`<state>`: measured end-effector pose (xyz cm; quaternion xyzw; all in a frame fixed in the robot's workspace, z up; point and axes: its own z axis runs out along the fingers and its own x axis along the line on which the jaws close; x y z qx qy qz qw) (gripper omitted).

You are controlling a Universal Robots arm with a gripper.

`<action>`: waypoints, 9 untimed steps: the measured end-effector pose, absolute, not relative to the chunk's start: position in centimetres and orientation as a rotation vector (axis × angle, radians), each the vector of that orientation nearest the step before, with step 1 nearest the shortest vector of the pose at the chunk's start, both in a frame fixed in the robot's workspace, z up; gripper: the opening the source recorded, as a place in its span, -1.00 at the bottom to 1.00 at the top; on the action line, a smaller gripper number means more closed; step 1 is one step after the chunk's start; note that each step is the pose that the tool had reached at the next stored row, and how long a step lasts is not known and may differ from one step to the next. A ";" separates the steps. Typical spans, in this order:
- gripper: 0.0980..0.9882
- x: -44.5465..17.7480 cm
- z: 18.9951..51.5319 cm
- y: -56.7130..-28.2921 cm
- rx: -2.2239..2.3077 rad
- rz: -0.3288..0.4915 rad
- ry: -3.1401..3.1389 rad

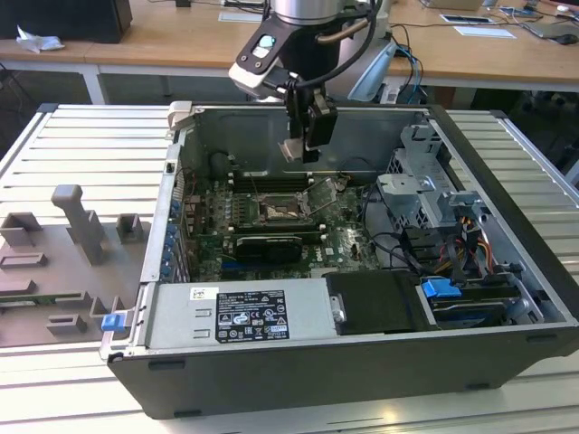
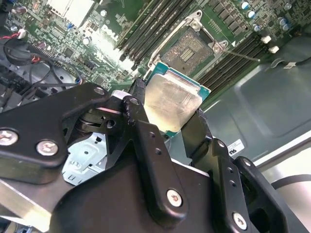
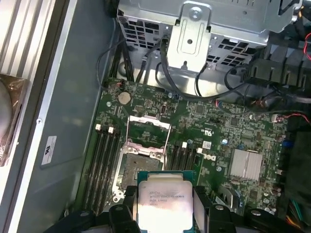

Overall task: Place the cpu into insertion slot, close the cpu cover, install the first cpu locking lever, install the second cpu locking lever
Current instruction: 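Place the cpu into insertion slot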

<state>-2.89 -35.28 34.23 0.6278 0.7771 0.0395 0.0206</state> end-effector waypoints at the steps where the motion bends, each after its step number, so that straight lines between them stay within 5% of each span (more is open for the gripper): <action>1: 0.00 -2.9 34.1 -35.3 1.947 0.123 2.410; 9: 0.00 -3.0 32.6 -35.3 2.031 0.120 2.336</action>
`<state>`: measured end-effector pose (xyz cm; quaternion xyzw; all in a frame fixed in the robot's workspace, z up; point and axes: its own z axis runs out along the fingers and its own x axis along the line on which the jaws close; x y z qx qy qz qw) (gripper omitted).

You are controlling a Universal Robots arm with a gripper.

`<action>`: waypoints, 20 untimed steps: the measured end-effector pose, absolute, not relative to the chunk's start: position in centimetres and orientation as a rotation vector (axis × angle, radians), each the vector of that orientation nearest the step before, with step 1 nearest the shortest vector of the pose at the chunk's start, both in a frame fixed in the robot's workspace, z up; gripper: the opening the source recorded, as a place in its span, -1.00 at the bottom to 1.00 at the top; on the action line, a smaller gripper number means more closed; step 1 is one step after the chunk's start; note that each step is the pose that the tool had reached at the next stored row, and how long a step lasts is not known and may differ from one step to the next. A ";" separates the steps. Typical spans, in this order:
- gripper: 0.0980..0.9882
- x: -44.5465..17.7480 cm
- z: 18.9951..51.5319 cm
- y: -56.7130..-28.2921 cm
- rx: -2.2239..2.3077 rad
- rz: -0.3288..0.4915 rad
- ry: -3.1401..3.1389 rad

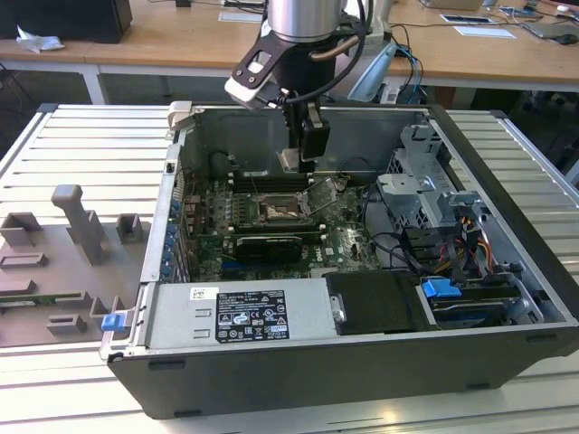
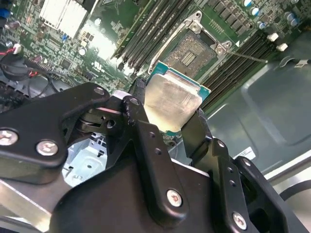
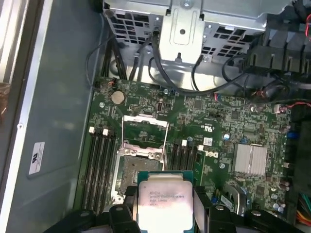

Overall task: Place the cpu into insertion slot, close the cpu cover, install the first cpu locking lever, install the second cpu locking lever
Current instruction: 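Place the cpu into insertion slot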

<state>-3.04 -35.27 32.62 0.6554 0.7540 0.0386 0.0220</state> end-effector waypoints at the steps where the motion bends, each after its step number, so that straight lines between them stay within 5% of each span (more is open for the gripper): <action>1: 0.00 -3.1 32.5 -35.3 2.032 0.120 2.335; 20: 0.00 -3.8 29.2 -34.3 2.134 0.114 2.236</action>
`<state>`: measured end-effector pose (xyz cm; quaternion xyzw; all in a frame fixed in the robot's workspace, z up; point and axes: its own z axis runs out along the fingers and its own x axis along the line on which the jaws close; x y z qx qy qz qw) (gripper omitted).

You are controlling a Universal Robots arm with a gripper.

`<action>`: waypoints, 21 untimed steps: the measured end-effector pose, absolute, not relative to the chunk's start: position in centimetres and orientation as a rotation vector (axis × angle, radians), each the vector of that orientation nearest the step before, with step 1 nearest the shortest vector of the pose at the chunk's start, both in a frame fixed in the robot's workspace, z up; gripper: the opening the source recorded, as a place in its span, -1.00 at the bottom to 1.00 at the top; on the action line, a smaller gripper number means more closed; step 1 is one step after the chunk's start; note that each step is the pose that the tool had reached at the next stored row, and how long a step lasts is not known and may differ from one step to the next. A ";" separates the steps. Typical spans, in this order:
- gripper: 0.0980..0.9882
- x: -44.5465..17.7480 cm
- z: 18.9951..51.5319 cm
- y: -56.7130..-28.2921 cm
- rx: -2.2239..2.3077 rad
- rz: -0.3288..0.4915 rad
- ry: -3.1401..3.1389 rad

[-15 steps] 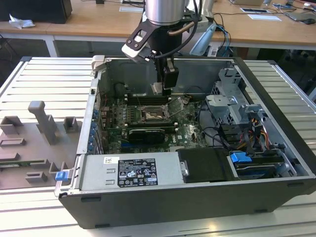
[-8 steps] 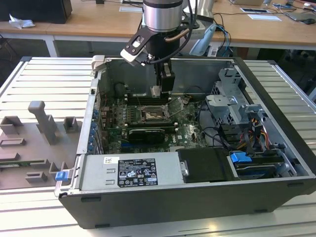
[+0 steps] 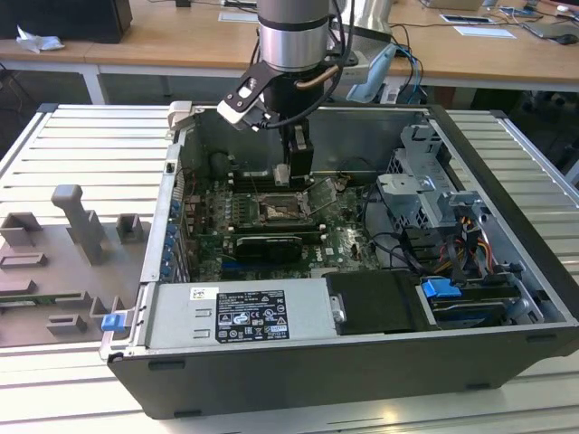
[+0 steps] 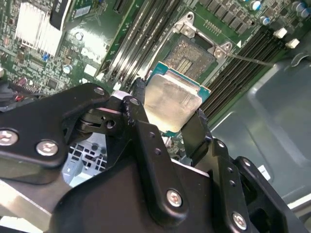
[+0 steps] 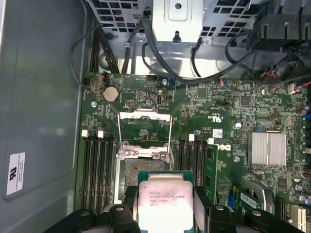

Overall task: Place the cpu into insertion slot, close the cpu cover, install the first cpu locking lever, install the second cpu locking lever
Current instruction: 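Place the cpu into insertion slot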

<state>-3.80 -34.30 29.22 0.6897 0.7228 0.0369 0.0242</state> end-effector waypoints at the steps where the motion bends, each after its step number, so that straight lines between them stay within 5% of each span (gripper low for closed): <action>1: 0.00 -3.9 29.2 -34.3 2.134 0.114 2.236; 21: 0.00 -5.2 24.4 -33.1 2.151 0.114 2.220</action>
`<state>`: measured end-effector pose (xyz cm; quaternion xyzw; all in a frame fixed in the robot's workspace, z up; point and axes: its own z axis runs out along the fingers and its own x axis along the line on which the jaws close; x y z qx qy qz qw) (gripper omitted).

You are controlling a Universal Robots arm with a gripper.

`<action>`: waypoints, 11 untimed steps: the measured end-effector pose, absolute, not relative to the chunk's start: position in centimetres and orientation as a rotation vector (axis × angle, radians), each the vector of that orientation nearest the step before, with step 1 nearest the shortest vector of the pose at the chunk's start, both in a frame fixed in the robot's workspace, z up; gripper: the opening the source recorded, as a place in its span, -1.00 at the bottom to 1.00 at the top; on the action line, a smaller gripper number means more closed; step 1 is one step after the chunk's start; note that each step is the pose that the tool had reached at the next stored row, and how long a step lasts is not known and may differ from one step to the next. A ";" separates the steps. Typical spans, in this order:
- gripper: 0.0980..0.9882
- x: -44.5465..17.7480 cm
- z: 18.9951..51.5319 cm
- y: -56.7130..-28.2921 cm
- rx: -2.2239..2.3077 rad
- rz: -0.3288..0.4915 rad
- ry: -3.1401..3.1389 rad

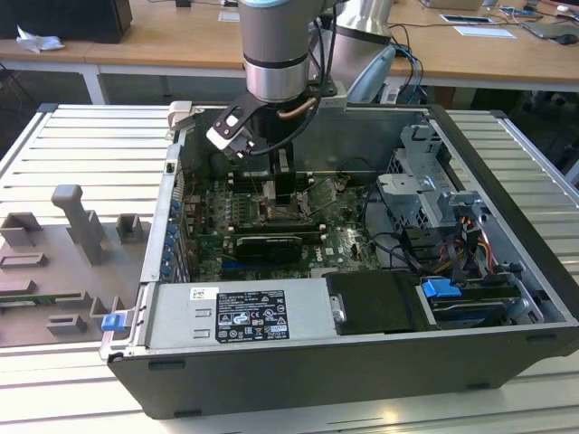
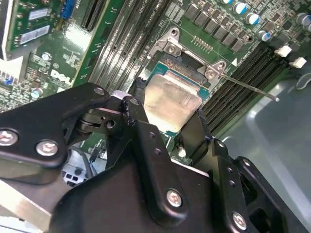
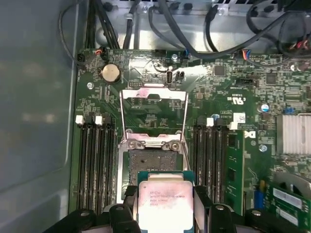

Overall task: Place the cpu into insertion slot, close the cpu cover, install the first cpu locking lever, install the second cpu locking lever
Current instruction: 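Place the cpu into insertion slot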

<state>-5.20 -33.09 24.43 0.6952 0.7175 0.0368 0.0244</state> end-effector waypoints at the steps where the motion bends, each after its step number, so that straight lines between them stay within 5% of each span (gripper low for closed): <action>1: 0.00 -5.1 24.1 -33.0 2.151 0.114 2.220; 11: 0.00 -4.7 22.2 -32.5 2.151 0.114 2.220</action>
